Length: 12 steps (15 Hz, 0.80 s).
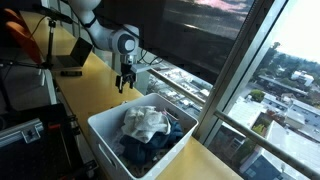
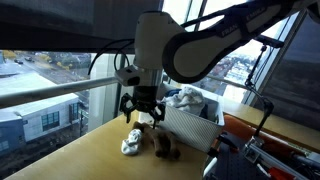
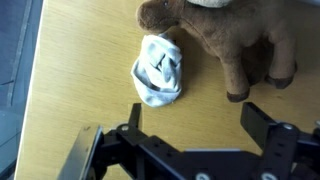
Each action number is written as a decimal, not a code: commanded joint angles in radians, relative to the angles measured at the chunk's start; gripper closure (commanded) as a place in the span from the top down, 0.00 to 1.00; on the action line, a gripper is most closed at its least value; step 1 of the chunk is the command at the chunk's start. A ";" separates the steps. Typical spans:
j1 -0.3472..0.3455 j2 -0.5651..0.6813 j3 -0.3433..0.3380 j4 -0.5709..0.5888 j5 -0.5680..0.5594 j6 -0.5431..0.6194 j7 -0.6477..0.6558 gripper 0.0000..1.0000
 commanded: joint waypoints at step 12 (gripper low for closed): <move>0.075 0.324 -0.023 0.267 -0.088 -0.040 -0.171 0.64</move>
